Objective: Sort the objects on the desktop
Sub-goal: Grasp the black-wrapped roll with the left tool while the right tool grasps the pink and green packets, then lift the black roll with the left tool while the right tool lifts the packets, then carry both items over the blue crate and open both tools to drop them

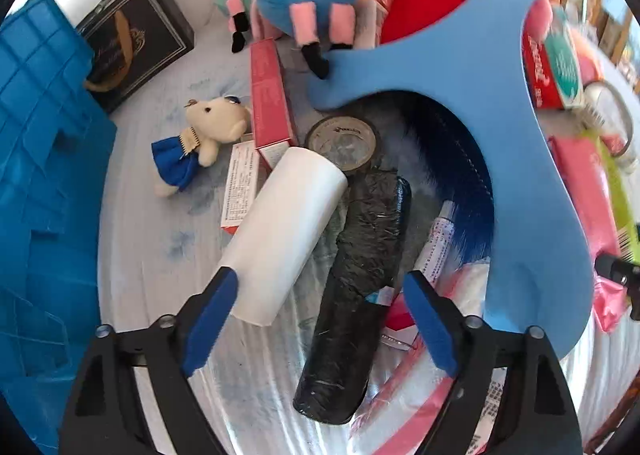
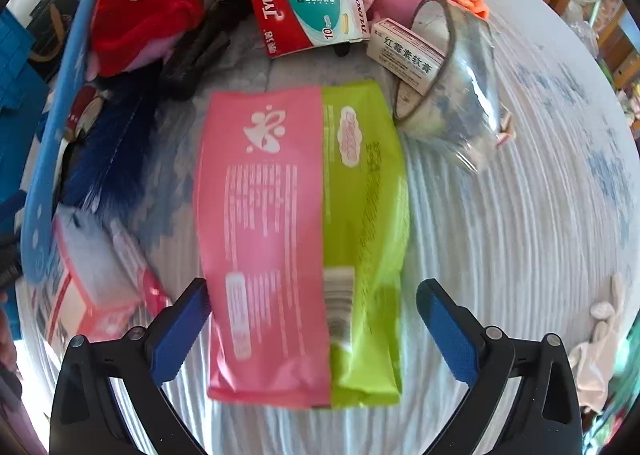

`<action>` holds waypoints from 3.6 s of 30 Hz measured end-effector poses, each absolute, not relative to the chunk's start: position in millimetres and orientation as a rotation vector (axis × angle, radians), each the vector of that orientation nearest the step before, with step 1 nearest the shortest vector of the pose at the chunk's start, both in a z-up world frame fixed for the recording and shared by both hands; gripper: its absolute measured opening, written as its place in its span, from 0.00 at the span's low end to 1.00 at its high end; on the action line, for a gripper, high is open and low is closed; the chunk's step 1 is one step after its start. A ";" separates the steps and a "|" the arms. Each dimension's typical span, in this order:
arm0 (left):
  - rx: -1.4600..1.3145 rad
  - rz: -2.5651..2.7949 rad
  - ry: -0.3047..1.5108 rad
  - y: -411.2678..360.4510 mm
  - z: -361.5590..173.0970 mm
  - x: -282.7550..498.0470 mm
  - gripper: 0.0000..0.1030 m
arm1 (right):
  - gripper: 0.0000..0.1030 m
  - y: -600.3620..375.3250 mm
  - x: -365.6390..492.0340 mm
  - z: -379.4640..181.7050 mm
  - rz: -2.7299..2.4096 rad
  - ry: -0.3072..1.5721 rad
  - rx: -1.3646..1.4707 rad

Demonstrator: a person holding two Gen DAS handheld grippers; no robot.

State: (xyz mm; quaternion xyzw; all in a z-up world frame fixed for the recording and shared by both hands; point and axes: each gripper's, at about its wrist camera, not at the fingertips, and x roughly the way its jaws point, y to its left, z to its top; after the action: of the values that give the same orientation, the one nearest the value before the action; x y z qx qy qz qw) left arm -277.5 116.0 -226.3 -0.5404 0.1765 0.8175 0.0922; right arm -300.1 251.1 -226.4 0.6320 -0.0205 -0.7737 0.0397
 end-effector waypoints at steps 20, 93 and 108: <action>-1.719 2.308 0.169 98.7 -243.6 -296.8 0.48 | 0.95 210.4 -333.8 -238.4 -2.410 0.072 1.918; -1.098 3.275 -0.191 -361.4 49.5 -200.6 0.40 | 0.57 -285.4 -198.8 105.6 -2.370 0.614 0.694; -1.049 3.348 -0.189 -341.3 48.6 -159.5 0.71 | 1.00 -250.9 -182.9 101.4 -2.393 0.617 0.630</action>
State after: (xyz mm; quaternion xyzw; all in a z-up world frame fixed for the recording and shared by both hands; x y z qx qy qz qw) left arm -159.5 -341.2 48.6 -0.2933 -0.0528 0.9365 -0.1849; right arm -182.9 -250.9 101.4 0.2362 0.2314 -0.8976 0.2916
